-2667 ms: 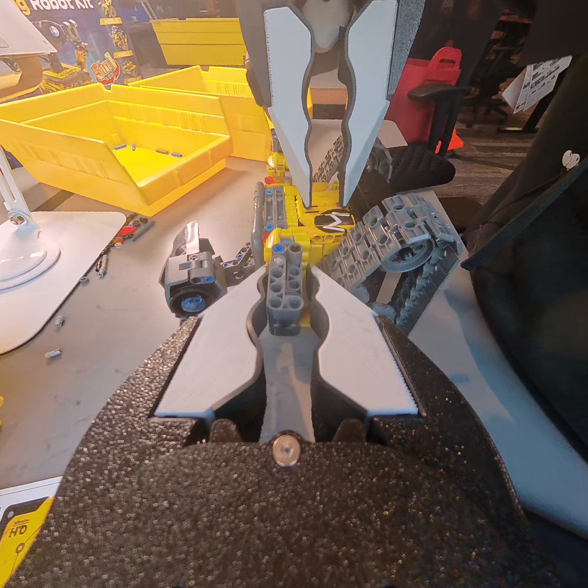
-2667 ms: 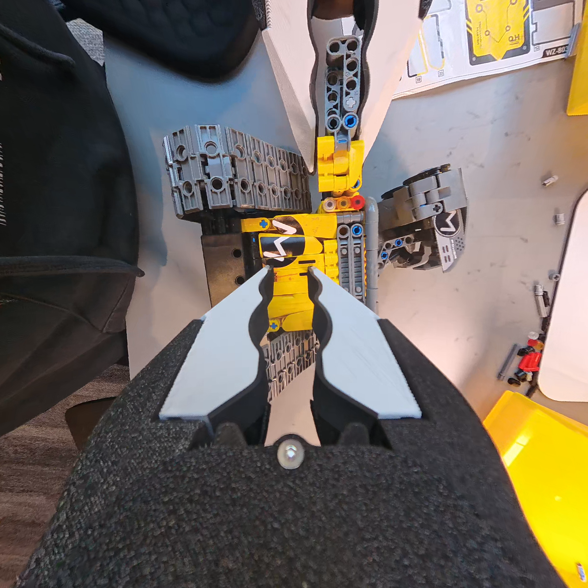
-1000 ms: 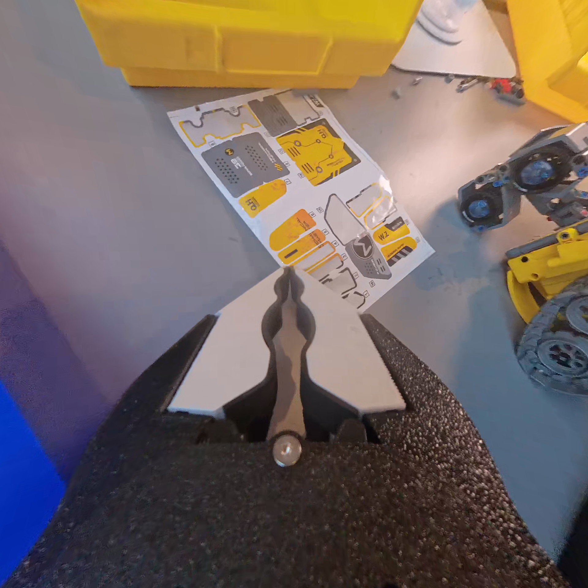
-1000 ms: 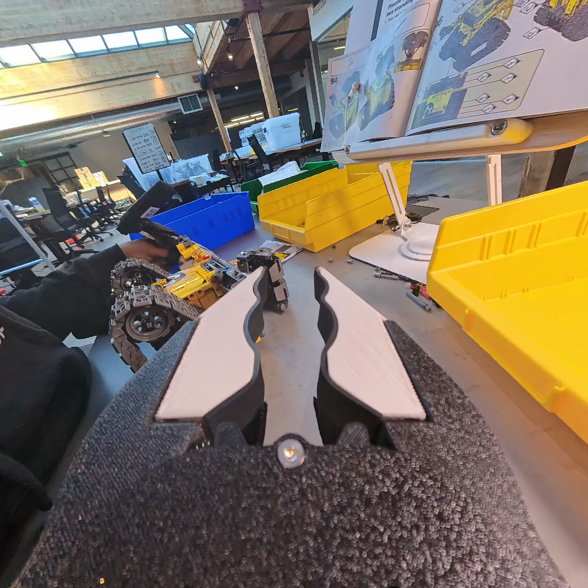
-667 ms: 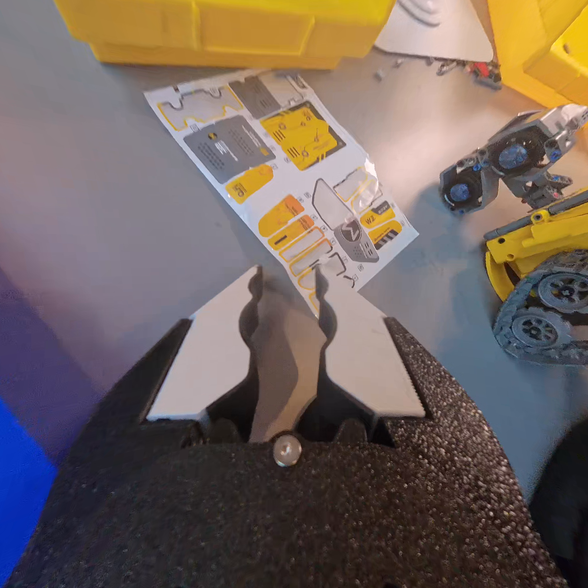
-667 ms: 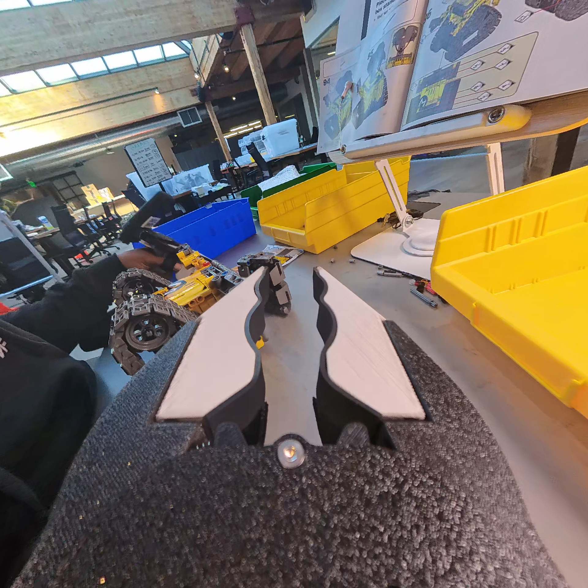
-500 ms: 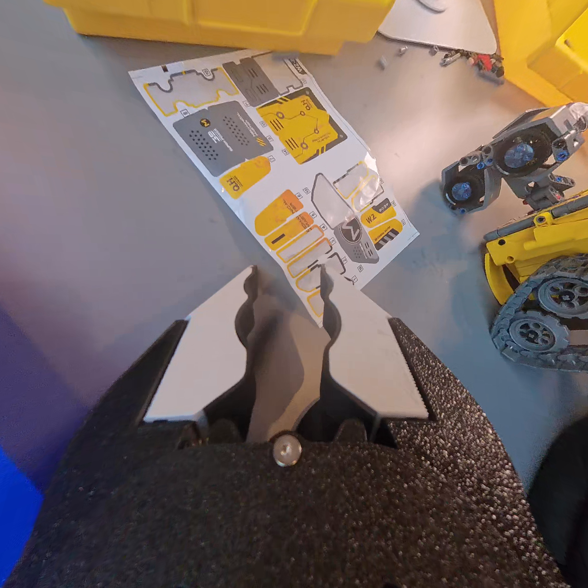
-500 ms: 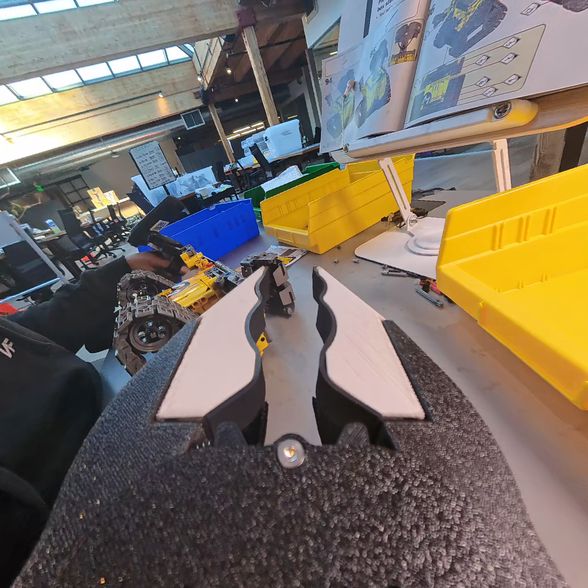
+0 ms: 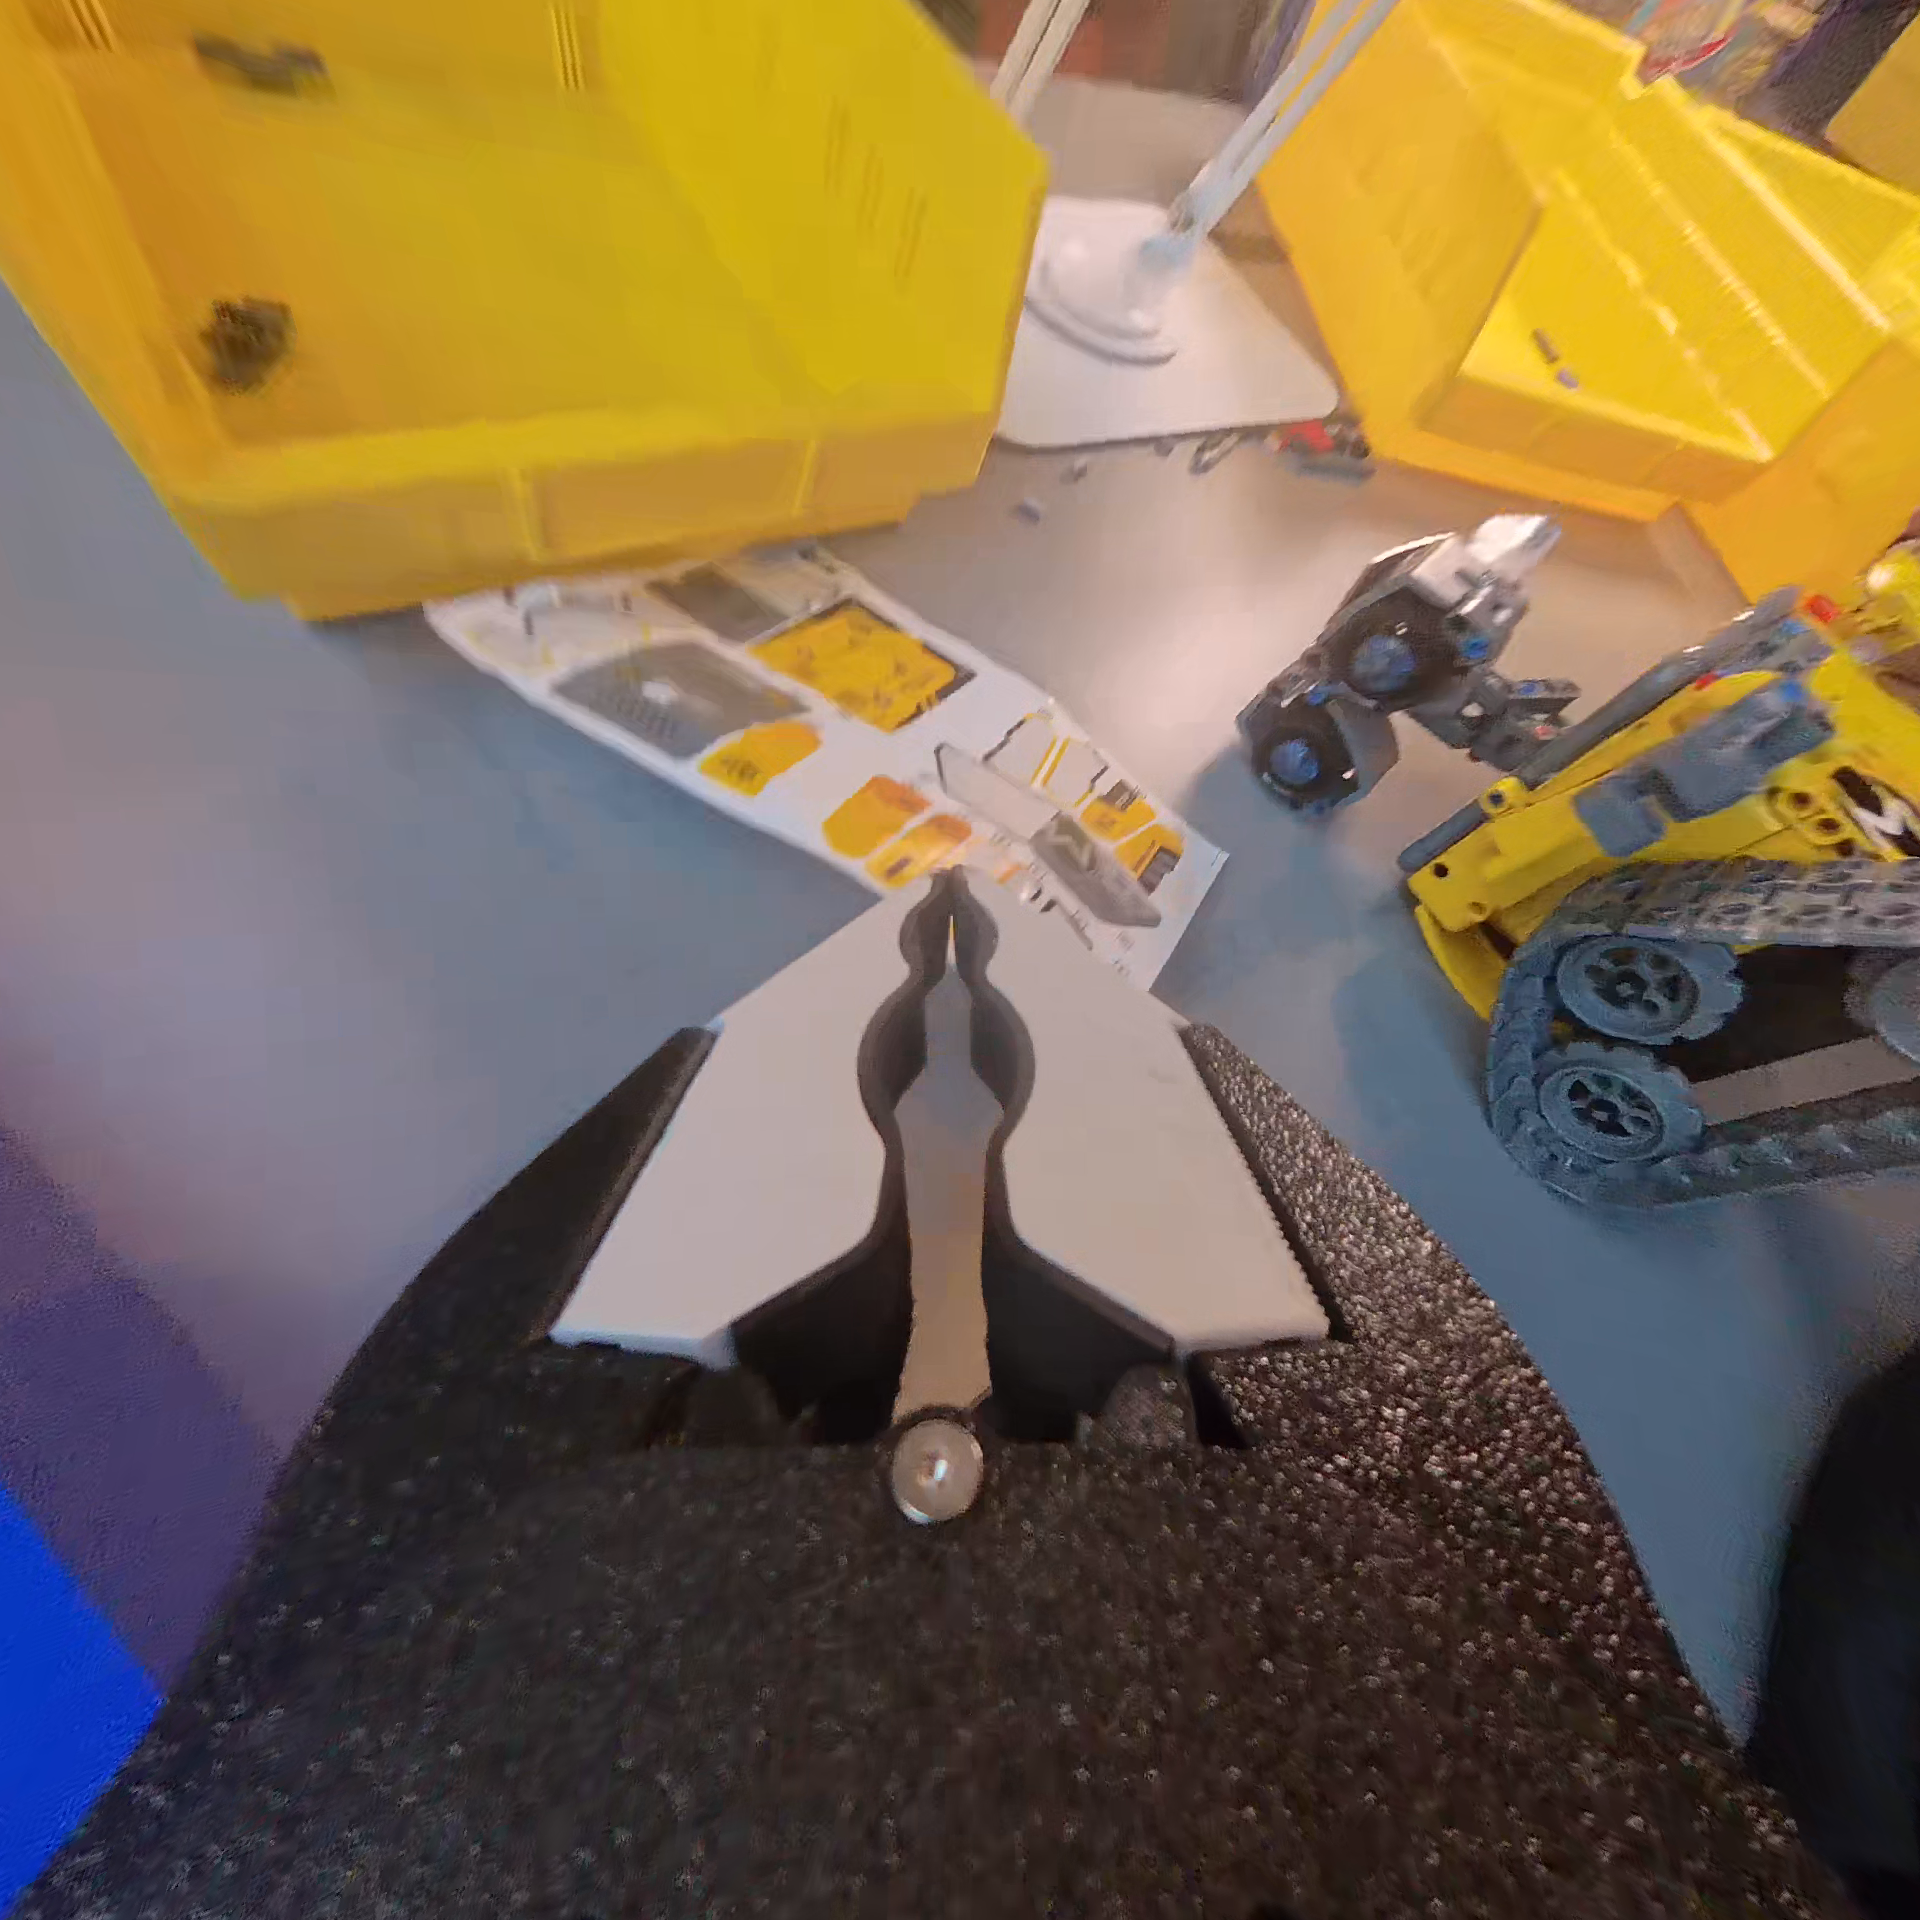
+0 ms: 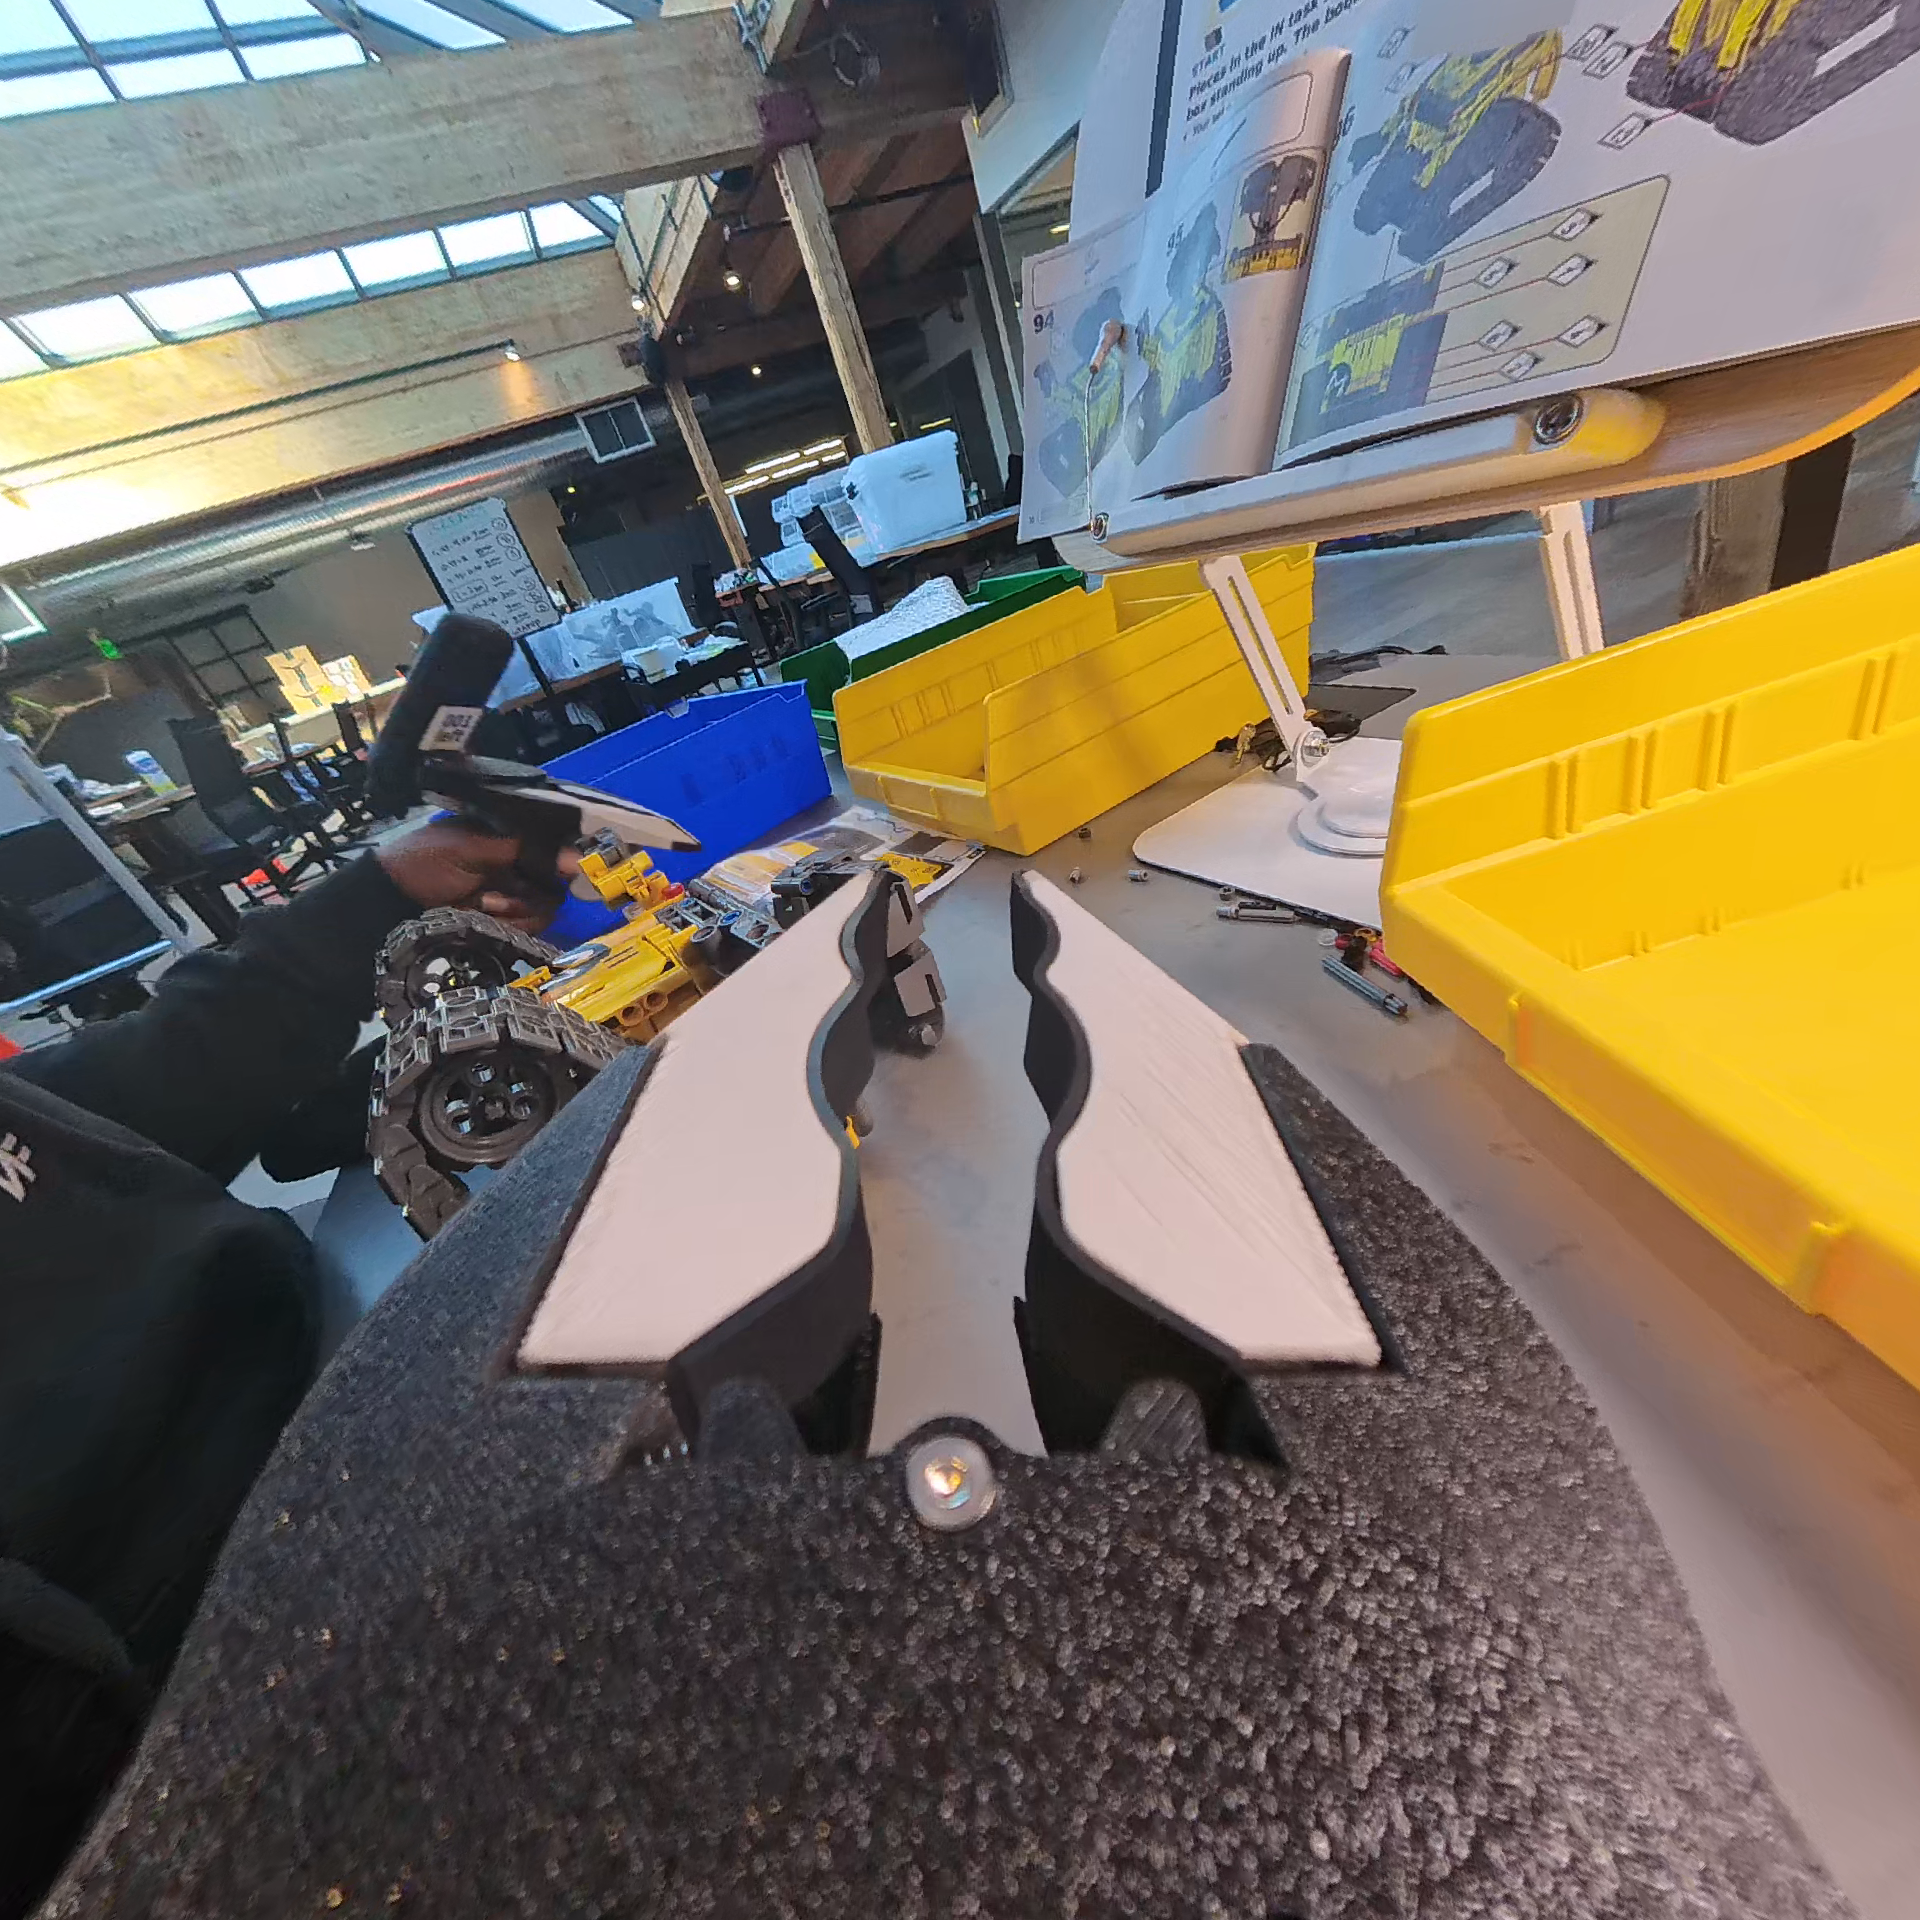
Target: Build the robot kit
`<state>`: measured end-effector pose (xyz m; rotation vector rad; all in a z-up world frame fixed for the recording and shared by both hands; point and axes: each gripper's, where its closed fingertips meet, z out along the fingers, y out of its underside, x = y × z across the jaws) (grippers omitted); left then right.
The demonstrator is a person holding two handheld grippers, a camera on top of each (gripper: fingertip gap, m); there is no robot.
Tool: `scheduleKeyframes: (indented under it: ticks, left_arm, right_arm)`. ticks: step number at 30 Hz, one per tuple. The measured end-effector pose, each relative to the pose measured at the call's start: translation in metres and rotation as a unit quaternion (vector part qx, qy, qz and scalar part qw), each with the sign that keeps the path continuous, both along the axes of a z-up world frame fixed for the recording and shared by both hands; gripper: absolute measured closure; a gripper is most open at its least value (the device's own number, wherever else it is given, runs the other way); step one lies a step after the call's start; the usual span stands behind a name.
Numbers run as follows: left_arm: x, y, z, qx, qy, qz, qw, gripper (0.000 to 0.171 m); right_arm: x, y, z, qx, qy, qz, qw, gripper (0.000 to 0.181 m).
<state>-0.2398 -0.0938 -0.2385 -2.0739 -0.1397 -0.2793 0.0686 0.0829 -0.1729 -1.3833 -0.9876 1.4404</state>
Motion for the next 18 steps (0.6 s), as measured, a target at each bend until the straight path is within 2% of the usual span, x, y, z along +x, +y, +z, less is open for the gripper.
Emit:
scheduleKeyframes:
  ticks: [4,6,7,10,12,15,18]
  left_arm:
    - [0.007,-0.003,0.055,0.077,0.051,-0.024,0.995,0.171]
    - [0.007,-0.004,0.067,0.075,0.069,-0.032,0.994,0.171]
    - [0.006,-0.005,0.065,0.059,0.062,-0.040,0.996,0.171]
    - [0.003,-0.007,0.033,-0.005,0.047,-0.052,0.998,0.169]
    - [0.009,-0.008,0.003,-0.044,0.085,-0.086,0.992,0.140]
    - [0.016,-0.006,-0.032,-0.080,0.144,-0.137,0.977,0.122]
    - [0.019,-0.002,-0.058,-0.122,0.139,-0.173,0.967,0.108]
  right_arm:
    - [-0.009,-0.005,0.011,0.006,0.008,0.013,1.000,0.158]
    - [-0.019,-0.013,0.022,0.019,0.006,0.033,0.999,0.158]
    - [-0.023,-0.017,0.029,0.034,0.007,0.038,0.999,0.158]
    - [-0.035,-0.035,0.042,0.088,-0.001,0.054,0.995,0.158]
    - [-0.040,-0.044,0.046,0.119,-0.008,0.061,0.991,0.158]
    - [-0.043,-0.049,0.045,0.135,-0.014,0.063,0.989,0.158]
    - [-0.044,-0.048,0.043,0.110,-0.005,0.066,0.992,0.158]
